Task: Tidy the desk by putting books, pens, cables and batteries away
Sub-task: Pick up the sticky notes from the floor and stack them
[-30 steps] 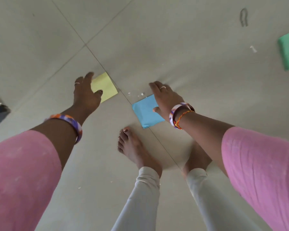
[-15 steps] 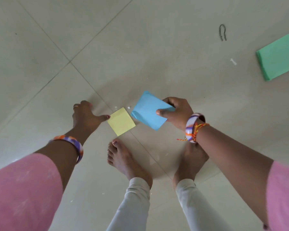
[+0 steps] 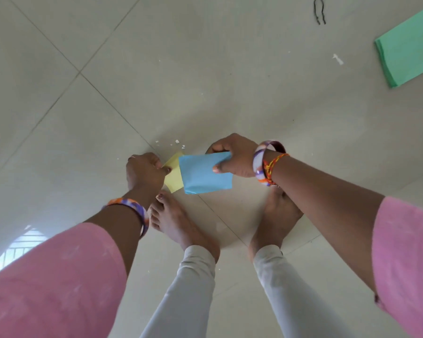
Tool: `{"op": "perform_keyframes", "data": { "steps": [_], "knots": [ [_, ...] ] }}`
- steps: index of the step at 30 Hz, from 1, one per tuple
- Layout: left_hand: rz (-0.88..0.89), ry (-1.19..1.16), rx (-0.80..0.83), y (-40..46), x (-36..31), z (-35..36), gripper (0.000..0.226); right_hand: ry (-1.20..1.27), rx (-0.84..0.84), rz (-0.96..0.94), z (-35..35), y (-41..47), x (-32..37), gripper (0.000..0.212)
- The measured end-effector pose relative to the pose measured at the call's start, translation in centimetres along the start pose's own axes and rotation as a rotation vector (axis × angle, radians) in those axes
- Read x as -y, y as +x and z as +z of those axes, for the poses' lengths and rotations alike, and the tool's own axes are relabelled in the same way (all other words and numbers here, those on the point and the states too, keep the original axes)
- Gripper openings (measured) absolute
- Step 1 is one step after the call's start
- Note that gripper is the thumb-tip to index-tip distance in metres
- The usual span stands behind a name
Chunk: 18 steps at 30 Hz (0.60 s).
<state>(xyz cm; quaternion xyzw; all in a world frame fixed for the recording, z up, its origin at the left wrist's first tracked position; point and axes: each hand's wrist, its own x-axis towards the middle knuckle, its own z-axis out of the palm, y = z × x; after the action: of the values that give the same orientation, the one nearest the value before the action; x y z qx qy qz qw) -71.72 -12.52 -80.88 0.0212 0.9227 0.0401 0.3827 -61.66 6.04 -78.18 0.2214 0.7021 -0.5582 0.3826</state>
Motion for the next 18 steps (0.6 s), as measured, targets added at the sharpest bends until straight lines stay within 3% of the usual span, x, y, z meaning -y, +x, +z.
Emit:
{"op": "perform_keyframes", "data": {
  "steps": [2,5,8,11,13,16,18],
  "knots": [
    [0.116,-0.099,0.078,-1.0,0.2,-0.9,0.033,-0.179,0.041,-0.027,0.5,0.2,1.0,0.028],
    [0.108,-0.433,0.327,-3.3,-0.5,-2.2,0.028,-0.266,0.058,-0.050,1.2,-0.1,2.1,0.031],
    [-0.014,-0.749,0.513,-5.4,-2.2,-2.7,0.010,-0.196,-0.081,-0.021,1.0,-0.6,2.3,0.030],
    [-0.061,-0.919,0.644,-6.0,-4.1,-2.7,0.022,-0.031,-0.262,0.043,-0.3,-1.2,1.5,0.039],
    [0.061,-0.806,0.637,-5.9,-5.7,-2.4,0.019,0.053,-0.326,0.053,-1.2,-1.6,0.7,0.047],
    [0.187,-0.750,0.529,-5.3,-8.9,-1.8,0.025,0.140,-0.490,0.063,-4.2,-1.7,-1.6,0.075],
    [0.202,-0.783,0.462,-4.7,-11.0,-1.5,0.027,-0.048,-0.639,0.220,-8.0,-1.7,-4.5,0.088]
  ]
}}
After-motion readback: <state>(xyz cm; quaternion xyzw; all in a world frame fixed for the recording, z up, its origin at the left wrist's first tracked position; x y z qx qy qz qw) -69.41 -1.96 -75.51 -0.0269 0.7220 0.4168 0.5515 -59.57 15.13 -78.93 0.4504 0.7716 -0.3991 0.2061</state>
